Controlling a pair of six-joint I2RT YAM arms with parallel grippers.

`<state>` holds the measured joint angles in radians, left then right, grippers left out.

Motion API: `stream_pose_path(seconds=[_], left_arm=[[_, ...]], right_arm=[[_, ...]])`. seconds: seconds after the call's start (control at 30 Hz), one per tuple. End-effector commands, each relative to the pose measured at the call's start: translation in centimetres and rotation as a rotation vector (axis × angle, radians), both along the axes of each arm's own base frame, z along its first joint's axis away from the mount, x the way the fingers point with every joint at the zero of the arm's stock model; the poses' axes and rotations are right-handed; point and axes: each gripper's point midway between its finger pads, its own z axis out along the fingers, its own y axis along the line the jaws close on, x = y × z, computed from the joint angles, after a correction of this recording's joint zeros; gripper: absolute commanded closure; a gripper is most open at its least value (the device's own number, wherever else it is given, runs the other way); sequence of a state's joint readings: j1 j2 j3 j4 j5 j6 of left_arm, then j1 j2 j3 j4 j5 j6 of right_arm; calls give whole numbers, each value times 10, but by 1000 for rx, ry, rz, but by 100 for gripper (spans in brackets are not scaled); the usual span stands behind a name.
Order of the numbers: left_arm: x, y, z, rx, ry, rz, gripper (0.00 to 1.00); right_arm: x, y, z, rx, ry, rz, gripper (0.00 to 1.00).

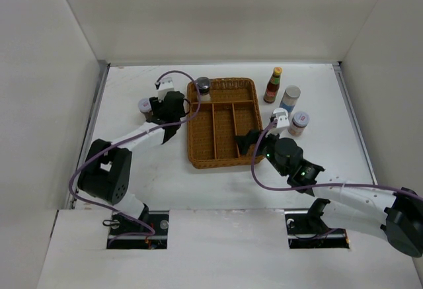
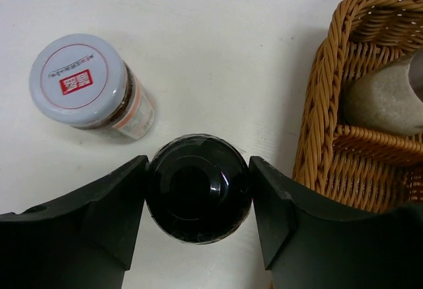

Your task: Organize the condiment bottles

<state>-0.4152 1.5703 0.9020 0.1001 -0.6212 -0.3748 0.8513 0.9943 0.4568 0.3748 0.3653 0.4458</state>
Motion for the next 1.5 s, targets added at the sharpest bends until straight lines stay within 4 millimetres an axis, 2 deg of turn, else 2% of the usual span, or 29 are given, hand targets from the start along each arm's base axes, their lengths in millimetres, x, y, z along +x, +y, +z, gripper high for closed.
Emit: stream_pose_path(seconds=[0.0,0.03,0.07,0.13,0.23,0.33,0.43,0.57,0.67,0.73,0.83,1.13,1.23,1.47], left_arm=[[-1,2,78,-65,-200,25,66],[-4,1,94,-75,-237,25,66],[-10,-3,125,-97,-306,15,67],[-18,-14,172,-135,-406,-13,67],[-22,-51,225,-209,-508,-110,67],[-13,-99,251,-251,-546,-228,67],[11,-138,256,-256,-545,-294,67],[53,-179,241,-220,-512,-342,67],[83,-210,219,-181,-477,-379,66],[100,-224,202,-151,-450,-390,66],[113,-238,176,-129,-420,-402,66],[125,-243,92,-100,-326,-398,64],[127,-239,78,-100,-323,-383,61],[121,-230,58,-84,-302,-365,44]], right_arm=[[2,0,19,63,-43,-6,4],[2,-1,19,64,-45,-11,4],[2,-2,19,64,-46,-15,4],[3,-4,19,65,-46,-25,3],[5,-7,18,64,-46,-43,3],[7,-11,17,61,-44,-63,3],[8,-16,19,71,-48,-82,3],[7,-21,20,83,-52,-93,3],[7,-21,21,85,-54,-94,3],[7,-21,20,85,-54,-93,3],[7,-22,21,87,-56,-95,3],[8,-21,19,84,-53,-94,3],[9,-22,17,78,-50,-96,3],[11,-27,19,82,-53,-112,2]])
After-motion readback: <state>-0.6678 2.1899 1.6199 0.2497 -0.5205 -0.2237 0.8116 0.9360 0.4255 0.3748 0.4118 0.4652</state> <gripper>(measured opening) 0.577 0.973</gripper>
